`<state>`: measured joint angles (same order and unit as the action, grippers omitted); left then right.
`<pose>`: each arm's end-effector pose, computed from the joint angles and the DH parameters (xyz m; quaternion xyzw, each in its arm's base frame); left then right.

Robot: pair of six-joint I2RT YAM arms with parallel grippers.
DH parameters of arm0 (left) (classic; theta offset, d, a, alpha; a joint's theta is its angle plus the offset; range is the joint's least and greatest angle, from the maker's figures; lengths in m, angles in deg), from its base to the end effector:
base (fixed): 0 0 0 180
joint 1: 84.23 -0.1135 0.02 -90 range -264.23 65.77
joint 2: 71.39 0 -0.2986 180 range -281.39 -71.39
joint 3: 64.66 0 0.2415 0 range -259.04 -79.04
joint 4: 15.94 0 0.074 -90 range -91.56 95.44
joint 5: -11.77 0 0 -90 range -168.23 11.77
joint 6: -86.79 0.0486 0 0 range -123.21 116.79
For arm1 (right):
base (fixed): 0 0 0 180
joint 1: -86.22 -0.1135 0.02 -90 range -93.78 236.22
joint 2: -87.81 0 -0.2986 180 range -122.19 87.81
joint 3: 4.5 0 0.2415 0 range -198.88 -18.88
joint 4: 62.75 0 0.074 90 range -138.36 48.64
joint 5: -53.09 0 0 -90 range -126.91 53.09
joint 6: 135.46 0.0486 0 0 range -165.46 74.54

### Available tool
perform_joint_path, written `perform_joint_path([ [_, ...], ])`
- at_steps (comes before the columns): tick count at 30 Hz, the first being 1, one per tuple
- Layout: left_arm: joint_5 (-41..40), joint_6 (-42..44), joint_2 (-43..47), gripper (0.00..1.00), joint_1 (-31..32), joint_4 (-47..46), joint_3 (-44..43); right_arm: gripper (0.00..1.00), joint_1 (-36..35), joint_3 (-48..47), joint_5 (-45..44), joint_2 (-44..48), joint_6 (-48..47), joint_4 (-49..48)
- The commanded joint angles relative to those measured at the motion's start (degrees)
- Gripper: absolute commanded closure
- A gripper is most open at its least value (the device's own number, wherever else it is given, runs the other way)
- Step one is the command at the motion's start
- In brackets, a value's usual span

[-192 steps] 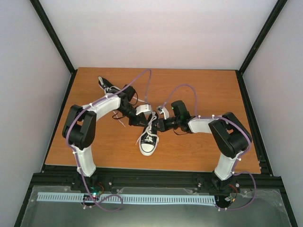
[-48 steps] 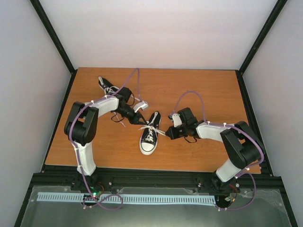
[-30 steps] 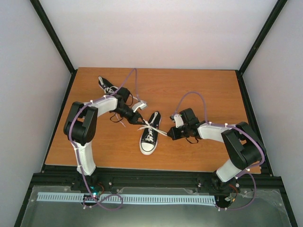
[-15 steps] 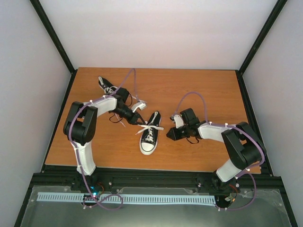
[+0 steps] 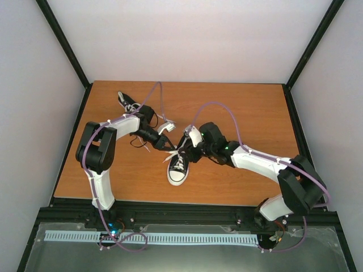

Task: Tie the shoes

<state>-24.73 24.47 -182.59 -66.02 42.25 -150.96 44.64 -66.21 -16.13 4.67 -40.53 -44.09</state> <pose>0.3292 -0.1494 0.1881 0.3725 0.8103 -0.4433 0.0907 0.2133 0.2123 0.2448 -0.3526 0.8226 0.3141 0.3167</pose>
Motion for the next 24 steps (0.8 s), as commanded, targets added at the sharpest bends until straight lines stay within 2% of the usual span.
perform_joint_path([
  [1,-0.45,1.05,1.10,0.75,-0.55,0.90,-1.22,0.54,-0.18,-3.69,-6.55,-4.36,-0.81,-1.32],
  [8,-4.31,4.43,5.45,0.60,-4.19,1.94,-5.25,0.54,1.29,-2.58,-5.29,-4.02,1.27,-1.15],
  [13,-4.80,15.59,7.15,0.59,-5.28,9.02,-5.58,0.48,4.37,0.97,-1.69,-1.61,3.57,-3.22],
  [15,-4.42,20.49,8.25,0.63,-5.17,11.94,-4.82,0.48,4.84,1.87,-1.54,-1.19,3.75,-3.25],
  [18,-9.92,24.94,11.71,0.83,-3.32,10.90,-0.89,0.48,5.40,2.64,-1.31,-1.07,3.92,-3.22],
  [19,-11.41,27.10,13.07,0.86,-2.60,10.96,0.67,0.48,5.52,2.74,-1.15,-1.14,3.99,-3.21],
  [22,-12.95,33.02,15.10,0.84,-1.06,13.94,3.18,0.48,5.65,2.87,-0.91,-1.44,4.27,-3.37],
  [24,-16.18,33.16,14.50,0.82,0.03,13.40,4.02,0.48,5.72,2.86,-0.79,-1.58,4.34,-3.58],
])
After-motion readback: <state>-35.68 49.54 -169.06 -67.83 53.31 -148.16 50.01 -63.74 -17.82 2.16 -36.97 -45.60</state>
